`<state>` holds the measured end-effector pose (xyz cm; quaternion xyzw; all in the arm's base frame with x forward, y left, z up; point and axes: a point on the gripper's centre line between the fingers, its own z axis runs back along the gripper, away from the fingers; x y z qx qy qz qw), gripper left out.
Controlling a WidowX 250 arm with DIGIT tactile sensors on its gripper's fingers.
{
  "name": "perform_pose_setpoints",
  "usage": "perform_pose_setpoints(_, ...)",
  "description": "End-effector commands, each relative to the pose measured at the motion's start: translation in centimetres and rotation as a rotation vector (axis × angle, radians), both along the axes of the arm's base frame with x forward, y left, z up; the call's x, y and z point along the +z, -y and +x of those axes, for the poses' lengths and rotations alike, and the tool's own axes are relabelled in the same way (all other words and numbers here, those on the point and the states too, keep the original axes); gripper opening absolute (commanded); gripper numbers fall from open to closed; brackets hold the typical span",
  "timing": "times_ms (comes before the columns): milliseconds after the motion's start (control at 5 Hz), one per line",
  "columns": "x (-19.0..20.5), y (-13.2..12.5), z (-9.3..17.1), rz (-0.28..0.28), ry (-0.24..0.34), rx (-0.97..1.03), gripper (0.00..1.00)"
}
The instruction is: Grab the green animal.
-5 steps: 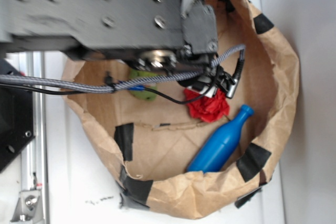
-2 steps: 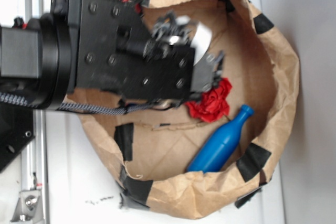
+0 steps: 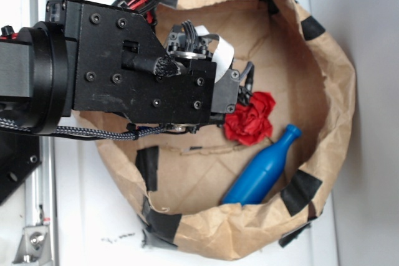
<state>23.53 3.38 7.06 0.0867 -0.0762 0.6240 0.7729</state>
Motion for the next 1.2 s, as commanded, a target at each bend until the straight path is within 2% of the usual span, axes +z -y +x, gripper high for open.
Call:
perform_pose_setpoints(0,-0.9,-1.2,-2.7,0.009,0.032,-0.04,1.0)
perform_pose_setpoints(400,-2.8,-1.9,-2.4,-0.184,0.042,-0.104,1.0)
perform_pose_setpoints(1000,-2.8,-1.9,-2.4,-0.184,0.042,-0.104,1.0)
